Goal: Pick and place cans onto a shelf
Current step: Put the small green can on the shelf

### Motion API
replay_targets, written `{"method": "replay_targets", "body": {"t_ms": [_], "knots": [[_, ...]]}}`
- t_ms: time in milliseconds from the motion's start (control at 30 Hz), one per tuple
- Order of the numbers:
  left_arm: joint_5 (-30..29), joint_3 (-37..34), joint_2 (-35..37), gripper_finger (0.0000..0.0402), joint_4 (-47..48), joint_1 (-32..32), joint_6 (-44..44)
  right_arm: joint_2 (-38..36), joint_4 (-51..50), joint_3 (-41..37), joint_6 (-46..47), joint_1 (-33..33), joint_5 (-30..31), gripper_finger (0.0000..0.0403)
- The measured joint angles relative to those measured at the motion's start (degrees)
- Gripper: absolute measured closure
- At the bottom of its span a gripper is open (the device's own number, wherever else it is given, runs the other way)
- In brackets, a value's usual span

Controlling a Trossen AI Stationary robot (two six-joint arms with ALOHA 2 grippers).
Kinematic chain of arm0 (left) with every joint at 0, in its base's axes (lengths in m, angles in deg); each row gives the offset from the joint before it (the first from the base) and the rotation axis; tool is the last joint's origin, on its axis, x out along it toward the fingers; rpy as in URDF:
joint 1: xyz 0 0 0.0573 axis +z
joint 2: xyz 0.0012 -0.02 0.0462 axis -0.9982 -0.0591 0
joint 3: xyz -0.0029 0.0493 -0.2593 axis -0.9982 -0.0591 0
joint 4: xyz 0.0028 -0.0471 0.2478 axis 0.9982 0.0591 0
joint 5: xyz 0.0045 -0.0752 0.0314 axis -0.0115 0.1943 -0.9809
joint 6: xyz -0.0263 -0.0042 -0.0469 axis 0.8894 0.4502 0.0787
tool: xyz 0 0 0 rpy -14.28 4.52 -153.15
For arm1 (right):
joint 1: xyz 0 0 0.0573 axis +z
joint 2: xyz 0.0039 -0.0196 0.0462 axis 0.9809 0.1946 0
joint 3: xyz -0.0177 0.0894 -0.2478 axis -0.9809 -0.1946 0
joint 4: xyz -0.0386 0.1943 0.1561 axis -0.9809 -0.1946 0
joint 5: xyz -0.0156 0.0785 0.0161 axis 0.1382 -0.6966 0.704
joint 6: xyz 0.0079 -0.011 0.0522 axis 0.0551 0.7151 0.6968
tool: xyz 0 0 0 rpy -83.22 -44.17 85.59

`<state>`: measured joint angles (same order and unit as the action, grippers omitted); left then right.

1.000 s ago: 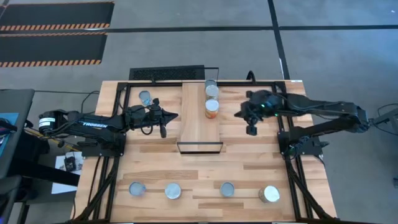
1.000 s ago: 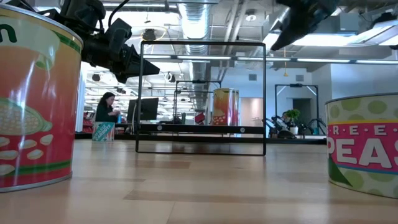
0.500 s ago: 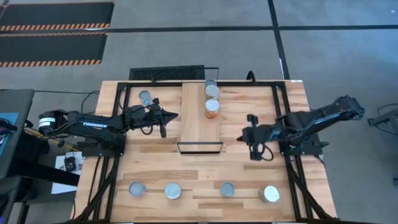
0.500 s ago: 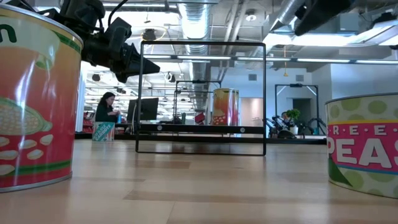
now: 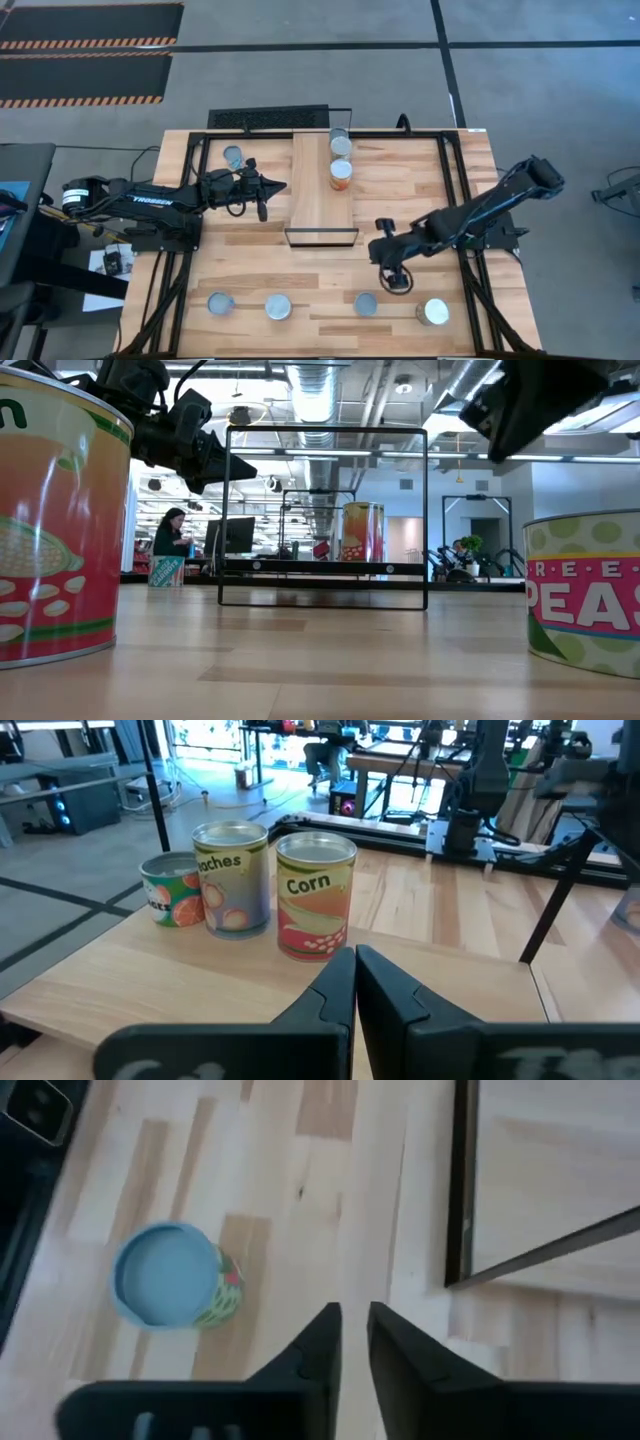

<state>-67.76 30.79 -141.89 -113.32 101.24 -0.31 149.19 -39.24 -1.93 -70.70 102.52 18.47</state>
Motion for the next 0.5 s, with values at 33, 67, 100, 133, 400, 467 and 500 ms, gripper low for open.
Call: {"method": "replay_targets", "body": {"t_ms": [33,67,100,133,400,467,500], "knots": [[0.0,0.0,0.0,0.0401,0.0,0.0,0.0,0.8,0.1,0.0,0.1,0.1,-0.1,0.0310],[0.1,0.0,0.0,0.0401,0.0,0.0,0.0,1.7,-0.2,0.2,0.1,0.4,-0.1,0.0301],[0.1,0.0,0.0,0.0401,0.0,0.0,0.0,2.4,-0.3,0.5,0.1,0.6,0.0,0.0291],[0.1,0.0,0.0,0.0401,0.0,0.0,0.0,3.1,-0.2,0.9,0.1,0.7,0.0,0.0282],[0.1,0.0,0.0,0.0401,0.0,0.0,0.2,8.3,-0.3,4.2,0.1,0.7,0.0,0.0216],[0.1,0.0,0.0,0.0401,0.0,-0.1,0.2,9.5,-0.7,4.5,0.1,0.8,0.0,0.0208],[0.0,0.0,0.0,0.0401,0.0,-0.2,0.2,10.1,-0.7,4.8,-0.3,0.9,0.0,0.0205]]}}
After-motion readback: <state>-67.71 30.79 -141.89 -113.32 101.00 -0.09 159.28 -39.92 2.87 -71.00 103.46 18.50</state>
